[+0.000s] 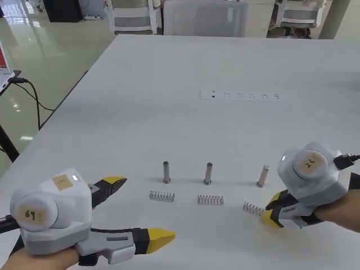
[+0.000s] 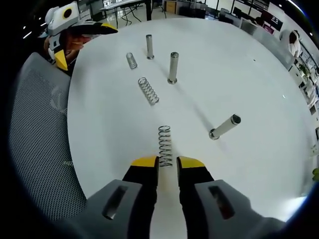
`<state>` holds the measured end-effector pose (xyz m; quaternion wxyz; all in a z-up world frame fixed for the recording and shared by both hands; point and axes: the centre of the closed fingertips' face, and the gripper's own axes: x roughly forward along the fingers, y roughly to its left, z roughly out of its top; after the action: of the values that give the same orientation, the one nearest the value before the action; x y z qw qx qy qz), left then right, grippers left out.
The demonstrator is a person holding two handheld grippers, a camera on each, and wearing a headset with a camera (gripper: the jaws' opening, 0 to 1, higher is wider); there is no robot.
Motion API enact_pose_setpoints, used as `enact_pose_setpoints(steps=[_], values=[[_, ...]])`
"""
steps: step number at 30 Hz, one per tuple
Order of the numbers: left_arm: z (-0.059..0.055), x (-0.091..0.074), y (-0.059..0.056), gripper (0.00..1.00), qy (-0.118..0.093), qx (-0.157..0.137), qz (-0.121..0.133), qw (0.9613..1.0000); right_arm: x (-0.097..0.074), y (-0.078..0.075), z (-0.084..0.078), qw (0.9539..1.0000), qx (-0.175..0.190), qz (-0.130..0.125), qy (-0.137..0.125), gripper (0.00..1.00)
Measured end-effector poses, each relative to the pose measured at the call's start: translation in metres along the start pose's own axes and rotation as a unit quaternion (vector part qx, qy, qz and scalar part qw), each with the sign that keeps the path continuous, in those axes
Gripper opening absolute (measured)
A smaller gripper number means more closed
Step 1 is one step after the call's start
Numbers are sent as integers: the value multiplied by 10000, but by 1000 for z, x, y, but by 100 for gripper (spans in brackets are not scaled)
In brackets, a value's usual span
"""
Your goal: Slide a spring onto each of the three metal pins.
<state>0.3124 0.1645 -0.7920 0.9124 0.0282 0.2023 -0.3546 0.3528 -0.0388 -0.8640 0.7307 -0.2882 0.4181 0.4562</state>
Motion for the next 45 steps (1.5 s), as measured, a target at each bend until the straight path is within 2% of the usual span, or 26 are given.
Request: enact_pose_setpoints(steps=[16,24,36,45], values=[[1,-1,-3,88,14,13,-26,10000,1,2,-1,10000,11,22,82,13],[2,-2,-5,86,0,36,-48,10000,-4,4,4,10000,56,-17,-12,13],[5,2,-13,81,20,140,-257,9996,-20,16,27,9996,-189,65,-173,13],[10,8,-19,73,29,252,-454,9986,-22,25,42,9986,-447,183,-223,13]])
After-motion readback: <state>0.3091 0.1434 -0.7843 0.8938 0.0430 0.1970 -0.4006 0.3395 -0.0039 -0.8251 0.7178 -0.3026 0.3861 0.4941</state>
